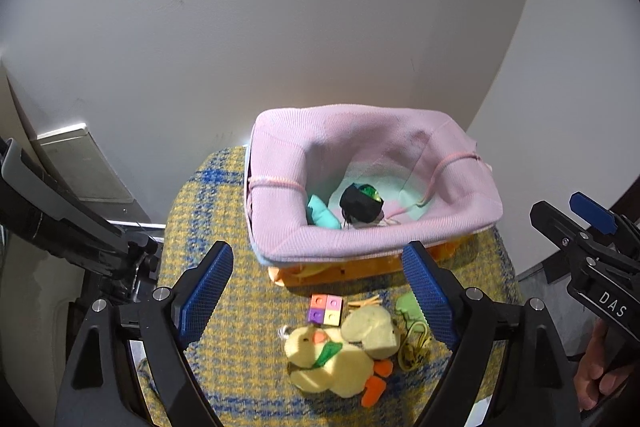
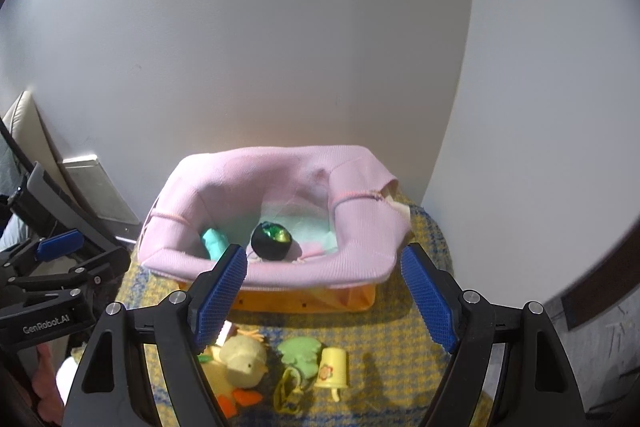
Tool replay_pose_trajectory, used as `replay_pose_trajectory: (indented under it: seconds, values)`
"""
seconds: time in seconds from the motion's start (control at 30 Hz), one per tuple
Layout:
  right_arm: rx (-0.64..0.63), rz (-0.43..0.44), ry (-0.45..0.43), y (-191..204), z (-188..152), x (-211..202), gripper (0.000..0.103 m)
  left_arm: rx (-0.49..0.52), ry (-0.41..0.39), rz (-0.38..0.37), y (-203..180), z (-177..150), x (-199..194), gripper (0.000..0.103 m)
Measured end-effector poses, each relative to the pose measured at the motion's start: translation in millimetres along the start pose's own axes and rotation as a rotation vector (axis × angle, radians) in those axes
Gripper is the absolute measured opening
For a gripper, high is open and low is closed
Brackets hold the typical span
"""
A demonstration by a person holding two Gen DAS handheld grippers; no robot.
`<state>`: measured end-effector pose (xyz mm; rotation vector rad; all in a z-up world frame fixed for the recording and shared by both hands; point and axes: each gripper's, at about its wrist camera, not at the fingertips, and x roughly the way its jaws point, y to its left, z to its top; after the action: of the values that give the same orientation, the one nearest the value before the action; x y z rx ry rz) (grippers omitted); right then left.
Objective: Organize objects
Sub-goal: 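Withdraw both tools from the crate back toward the toy pile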
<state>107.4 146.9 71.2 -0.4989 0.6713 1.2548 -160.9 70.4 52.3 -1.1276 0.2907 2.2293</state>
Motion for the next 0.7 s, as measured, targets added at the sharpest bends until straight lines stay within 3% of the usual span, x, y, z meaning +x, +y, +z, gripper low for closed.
replay_pose_trajectory:
  seconds: [0.3, 0.7]
  values:
    - [0.032, -0.009, 0.039, -8, -40, 2, 0.08, 0.038, 0.017, -0.005, -7, -32, 9, 0.088]
    - [0.051, -0.033, 0.118, -19, -100, 23, 0.08, 0.033, 0.141, -0.031, -9, -90, 54, 0.088]
